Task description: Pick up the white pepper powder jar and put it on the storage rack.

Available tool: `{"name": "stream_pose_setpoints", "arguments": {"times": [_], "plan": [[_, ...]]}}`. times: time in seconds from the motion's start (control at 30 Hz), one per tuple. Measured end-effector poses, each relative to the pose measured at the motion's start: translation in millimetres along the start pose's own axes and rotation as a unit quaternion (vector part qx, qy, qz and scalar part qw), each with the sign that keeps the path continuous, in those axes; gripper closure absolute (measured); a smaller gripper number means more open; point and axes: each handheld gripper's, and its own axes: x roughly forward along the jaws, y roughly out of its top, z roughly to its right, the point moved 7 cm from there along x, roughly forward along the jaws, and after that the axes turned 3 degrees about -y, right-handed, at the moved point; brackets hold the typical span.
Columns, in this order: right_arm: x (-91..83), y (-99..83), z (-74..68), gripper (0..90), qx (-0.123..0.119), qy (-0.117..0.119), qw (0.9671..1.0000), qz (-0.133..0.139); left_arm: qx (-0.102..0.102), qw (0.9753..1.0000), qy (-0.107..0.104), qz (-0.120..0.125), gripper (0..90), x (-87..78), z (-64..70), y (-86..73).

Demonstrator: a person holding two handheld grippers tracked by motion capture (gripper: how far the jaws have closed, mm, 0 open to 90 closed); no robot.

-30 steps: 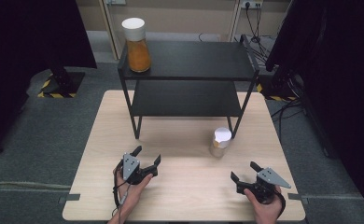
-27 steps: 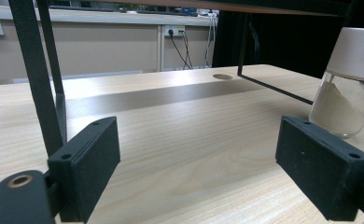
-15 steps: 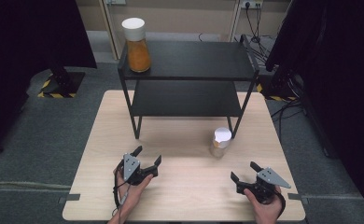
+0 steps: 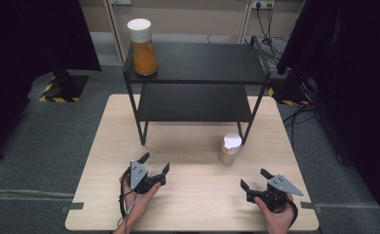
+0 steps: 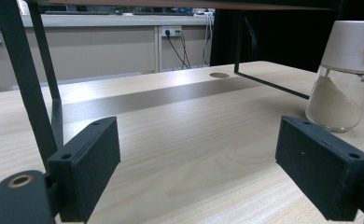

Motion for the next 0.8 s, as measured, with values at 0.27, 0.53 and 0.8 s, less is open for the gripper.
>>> {"name": "stream_pose_setpoints", "arguments": {"times": [0.27,0.53,0.8], "plan": [[1.6,0.5,-0.6,5.1,0.000,0.003,1.0000,0.000,-0.004,1.0000,0.000,0.002,13.2,-0.3,-0.8,-0.4],[10.6,10.3,-5.4,5.1,-0.010,0.005,0.9999,0.007,-0.005,1.0000,0.001,0.000,13.2,0.3,-0.6,0.0],[35.5,30.4,-13.6,4.7,-0.033,0.004,0.9994,0.014,-0.007,1.0000,0.000,0.000,13.1,1.0,-0.8,0.3]]}}
